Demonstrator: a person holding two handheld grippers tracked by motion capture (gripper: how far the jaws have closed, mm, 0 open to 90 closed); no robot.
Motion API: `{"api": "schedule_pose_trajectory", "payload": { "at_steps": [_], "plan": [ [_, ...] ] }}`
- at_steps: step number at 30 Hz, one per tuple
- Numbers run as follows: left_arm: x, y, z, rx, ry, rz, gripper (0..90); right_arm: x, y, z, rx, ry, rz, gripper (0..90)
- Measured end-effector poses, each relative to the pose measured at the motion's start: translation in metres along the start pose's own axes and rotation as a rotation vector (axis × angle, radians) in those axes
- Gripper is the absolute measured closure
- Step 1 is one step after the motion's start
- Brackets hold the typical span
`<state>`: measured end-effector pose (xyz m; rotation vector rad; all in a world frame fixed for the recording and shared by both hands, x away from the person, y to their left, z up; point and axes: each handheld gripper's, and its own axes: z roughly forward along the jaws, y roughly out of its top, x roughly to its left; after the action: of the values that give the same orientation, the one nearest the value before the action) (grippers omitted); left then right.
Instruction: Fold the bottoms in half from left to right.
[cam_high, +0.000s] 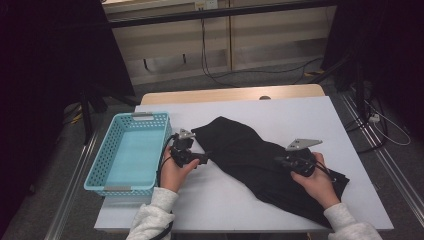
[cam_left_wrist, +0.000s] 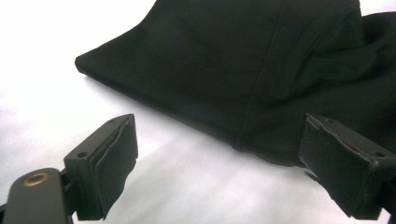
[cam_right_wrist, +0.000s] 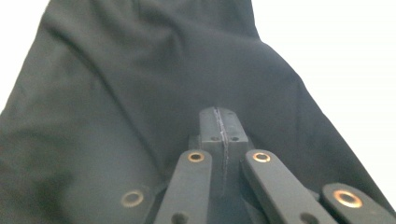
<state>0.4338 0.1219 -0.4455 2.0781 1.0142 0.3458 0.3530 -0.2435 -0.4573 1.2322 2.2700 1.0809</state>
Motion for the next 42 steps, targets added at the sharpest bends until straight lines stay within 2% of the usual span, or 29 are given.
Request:
{"api": "schedule_pose_trajectory", "payload": {
  "at_steps": [1,4,8,10,11,13,15,17,19,20,21,23,25,27,28,32,34,36,37,38,41,42],
  "plan": [
    [0.0,0.0,0.0,-0.002,0.004,0.001,11.9,-0.001,0.002,-0.002,-0.016,0.004,0.013,90.0],
    [0.002,-0.001,0.0,0.003,0.008,-0.001,11.9,-0.005,0.006,-0.006,-0.033,-0.046,-0.009,90.0],
    [0.001,-0.001,0.0,-0.003,0.007,-0.003,11.9,-0.009,0.003,-0.003,-0.024,-0.04,0.007,90.0],
    [0.002,-0.001,-0.002,-0.003,0.006,-0.005,11.9,-0.006,0.002,-0.004,-0.036,-0.015,0.021,78.7],
    [0.002,-0.001,-0.002,-0.004,0.007,-0.006,11.9,-0.003,0.002,-0.004,-0.023,0.007,0.013,74.1],
    [0.004,-0.001,-0.003,-0.003,0.011,-0.008,11.9,0.005,0.001,-0.005,-0.022,0.021,-0.019,65.4],
    [0.004,-0.001,-0.004,-0.006,0.011,-0.011,11.9,0.011,-0.001,-0.006,-0.016,0.049,-0.016,57.8],
    [0.004,-0.001,-0.005,-0.006,0.01,-0.009,11.9,0.017,-0.003,-0.004,0.011,0.068,-0.038,53.8],
    [0.003,-0.001,-0.005,-0.007,0.009,-0.009,11.9,0.019,-0.005,-0.001,0.031,0.046,-0.062,54.9],
    [0.003,-0.001,-0.005,-0.006,0.009,-0.008,11.9,0.017,-0.005,0.001,0.032,0.03,-0.063,60.2],
    [0.003,-0.001,-0.005,-0.005,0.007,-0.006,11.9,0.015,-0.006,0.001,0.03,0.037,-0.049,69.3],
    [0.003,-0.002,-0.005,-0.004,0.006,-0.01,11.9,0.01,-0.006,0.001,0.027,0.03,-0.035,78.7],
    [0.003,-0.002,-0.005,0.0,0.008,-0.007,11.9,0.004,-0.005,0.002,0.032,0.038,-0.024,86.5],
    [0.003,-0.003,-0.005,0.002,0.008,-0.007,11.9,0.0,-0.004,0.003,0.031,0.037,-0.012,89.9],
    [0.003,-0.003,-0.006,0.003,0.007,-0.007,11.9,-0.002,-0.003,0.003,0.029,0.037,-0.01,90.0],
    [0.002,-0.004,-0.006,0.003,0.012,-0.011,11.9,-0.007,0.0,0.001,0.013,-0.021,-0.019,90.0],
    [0.003,-0.005,-0.006,0.004,0.022,-0.006,11.9,-0.009,0.0,0.002,0.013,-0.02,-0.014,90.0],
    [0.003,-0.005,-0.006,0.005,0.012,-0.005,11.9,-0.011,-0.001,0.001,0.003,-0.041,0.0,90.0],
    [0.003,-0.005,-0.007,0.008,0.011,-0.004,11.9,-0.012,-0.001,0.001,-0.007,-0.036,0.018,87.1],
    [0.003,-0.005,-0.007,0.006,0.012,-0.007,11.9,-0.013,-0.002,0.0,-0.017,-0.038,0.038,80.2],
    [0.003,-0.005,-0.007,0.005,0.012,-0.007,11.9,-0.015,-0.004,-0.004,-0.023,-0.094,0.041,72.0],
    [0.003,-0.005,-0.007,0.005,0.01,-0.009,11.9,-0.016,-0.005,-0.007,-0.027,-0.093,0.043,70.5]
  ]
}}
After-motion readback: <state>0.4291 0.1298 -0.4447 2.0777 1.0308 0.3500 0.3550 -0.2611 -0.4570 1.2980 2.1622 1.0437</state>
